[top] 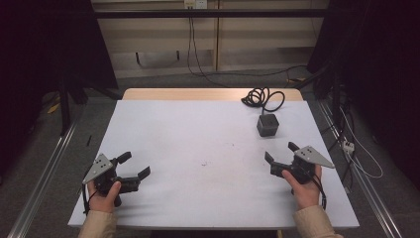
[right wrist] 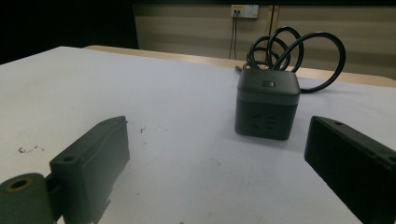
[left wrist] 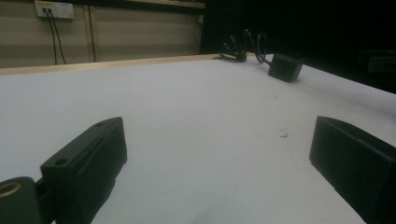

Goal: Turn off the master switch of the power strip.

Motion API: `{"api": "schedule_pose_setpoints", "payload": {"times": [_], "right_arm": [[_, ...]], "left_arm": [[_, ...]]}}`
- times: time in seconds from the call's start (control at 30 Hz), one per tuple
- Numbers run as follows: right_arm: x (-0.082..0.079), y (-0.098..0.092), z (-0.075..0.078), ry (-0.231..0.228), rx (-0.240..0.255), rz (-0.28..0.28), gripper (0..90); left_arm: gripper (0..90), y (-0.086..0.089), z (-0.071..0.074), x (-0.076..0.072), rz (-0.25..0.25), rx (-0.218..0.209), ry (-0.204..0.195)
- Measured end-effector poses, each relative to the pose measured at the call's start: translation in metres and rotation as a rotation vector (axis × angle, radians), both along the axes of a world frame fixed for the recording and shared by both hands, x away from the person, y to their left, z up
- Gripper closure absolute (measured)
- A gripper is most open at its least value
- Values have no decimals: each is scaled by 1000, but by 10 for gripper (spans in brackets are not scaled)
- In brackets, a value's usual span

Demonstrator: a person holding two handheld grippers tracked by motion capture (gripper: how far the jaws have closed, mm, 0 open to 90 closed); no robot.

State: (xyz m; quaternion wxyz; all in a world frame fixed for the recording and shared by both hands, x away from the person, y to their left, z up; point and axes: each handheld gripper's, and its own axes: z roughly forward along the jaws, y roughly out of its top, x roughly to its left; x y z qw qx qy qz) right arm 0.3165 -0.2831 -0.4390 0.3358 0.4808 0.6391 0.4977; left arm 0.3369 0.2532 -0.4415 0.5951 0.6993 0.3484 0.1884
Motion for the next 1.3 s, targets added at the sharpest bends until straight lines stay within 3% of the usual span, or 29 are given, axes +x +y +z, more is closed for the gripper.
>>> {"api": "schedule_pose_setpoints", "payload": {"times": [0.83, 1.3], "right_arm": [[28, 0, 13, 19, -32, -26, 72], [40, -3, 17, 24, -22, -36, 77]], "left_arm": [[38, 0, 0, 0, -7, 0, 0], [38, 0, 0, 1, -8, 6, 2]]}}
